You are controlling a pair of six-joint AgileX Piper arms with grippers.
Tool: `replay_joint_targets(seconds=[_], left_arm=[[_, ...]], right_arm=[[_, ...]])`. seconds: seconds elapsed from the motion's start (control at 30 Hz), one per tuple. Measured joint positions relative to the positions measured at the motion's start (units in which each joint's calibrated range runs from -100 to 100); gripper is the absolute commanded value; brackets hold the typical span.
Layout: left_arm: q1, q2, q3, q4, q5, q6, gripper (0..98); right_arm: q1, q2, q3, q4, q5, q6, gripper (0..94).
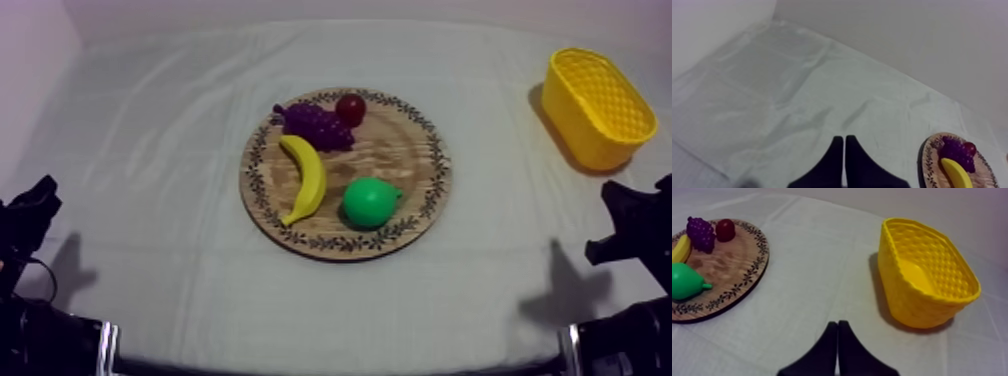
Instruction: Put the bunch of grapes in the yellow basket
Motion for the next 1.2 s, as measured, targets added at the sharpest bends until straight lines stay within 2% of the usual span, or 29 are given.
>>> replay_joint_targets(seconds=[0.17,0.4,0.6,0.87,1.03,1.2], left_arm=[[0.0,0.0,0.0,0.0,0.0,0.0,0.1],[0.0,0.0,0.0,0.0,0.0,0.0,0.1],[0.0,0.0,0.0,0.0,0.0,0.0,0.1],[0.0,0.0,0.0,0.0,0.0,0.0,0.1],[0.0,0.0,0.0,0.0,0.0,-0.01,0.1],[0.0,0.0,0.0,0.0,0.0,-0.04,0.1]], right_arm=[[-0.28,0.18,-0.06,0.29,1.38,0.16,0.7],[-1.56,5.21,-3.18,0.65,-0.02,0.76,0.7],[-2.21,13.39,-13.13,-3.52,2.53,4.47,0.7],[-2.57,27.77,-32.97,-9.98,11.06,10.14,0.7],[-3.62,37.05,-45.5,-12.47,14.89,11.95,0.7],[-5.18,45.85,-56.78,-13.12,17.63,11.83,0.7]])
